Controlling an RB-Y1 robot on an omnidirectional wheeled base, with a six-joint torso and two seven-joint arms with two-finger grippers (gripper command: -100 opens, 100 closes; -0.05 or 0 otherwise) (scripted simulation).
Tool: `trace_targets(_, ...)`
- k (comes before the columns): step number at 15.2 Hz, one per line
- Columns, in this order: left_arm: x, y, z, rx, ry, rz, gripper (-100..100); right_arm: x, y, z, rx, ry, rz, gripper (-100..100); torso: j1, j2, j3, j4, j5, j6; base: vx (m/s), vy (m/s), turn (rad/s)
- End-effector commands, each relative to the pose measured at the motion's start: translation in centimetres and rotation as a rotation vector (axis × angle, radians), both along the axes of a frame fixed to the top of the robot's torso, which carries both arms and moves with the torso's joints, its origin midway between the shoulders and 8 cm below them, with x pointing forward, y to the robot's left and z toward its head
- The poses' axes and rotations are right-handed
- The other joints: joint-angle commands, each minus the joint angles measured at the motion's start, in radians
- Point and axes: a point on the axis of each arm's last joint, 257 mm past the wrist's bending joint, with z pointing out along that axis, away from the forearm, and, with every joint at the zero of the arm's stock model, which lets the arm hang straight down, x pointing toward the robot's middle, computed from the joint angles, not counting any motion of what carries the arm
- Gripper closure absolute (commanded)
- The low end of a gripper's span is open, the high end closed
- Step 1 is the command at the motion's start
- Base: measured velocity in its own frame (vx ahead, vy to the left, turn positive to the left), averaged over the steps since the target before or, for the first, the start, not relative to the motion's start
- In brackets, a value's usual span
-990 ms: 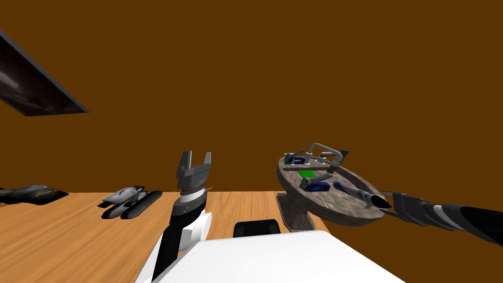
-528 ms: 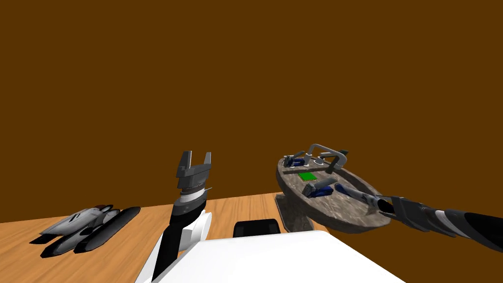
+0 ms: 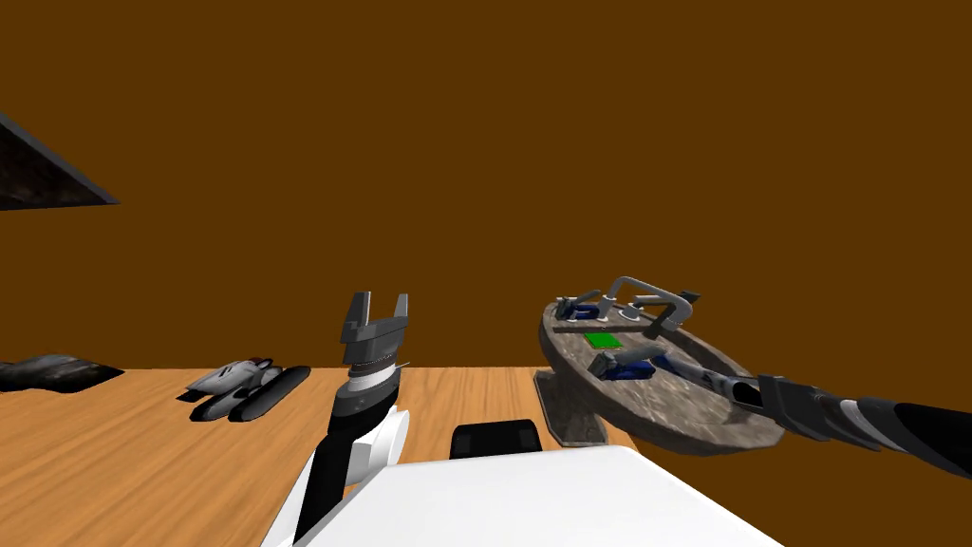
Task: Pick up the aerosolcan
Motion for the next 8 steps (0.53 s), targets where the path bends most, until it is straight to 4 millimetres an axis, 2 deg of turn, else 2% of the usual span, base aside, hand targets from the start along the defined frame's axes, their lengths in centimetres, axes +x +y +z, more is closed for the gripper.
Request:
trace_targets(1,0.0,0.0,0.0,0.0,0.0,0.0,0,0.29,-0.7,0.36,-0.009,0.0,-0.032,100,0.0,0.0,0.0,0.0,0.0,0.0,-0.213,-0.052,0.209)
trace_targets(2,0.0,0.0,-0.01,0.0,0.0,0.0,0,0.76,-1.08,1.07,-0.014,-0.008,-0.055,100,-0.001,0.0,0.0,0.0,0.0,0.002,-0.187,-0.046,0.211)
trace_targets(8,0.0,0.0,-0.01,0.0,0.0,0.0,0,0.95,-1.43,1.33,-0.013,0.008,-0.126,100,0.002,-0.003,-0.001,0.0,0.001,0.002,-0.186,-0.02,0.22)
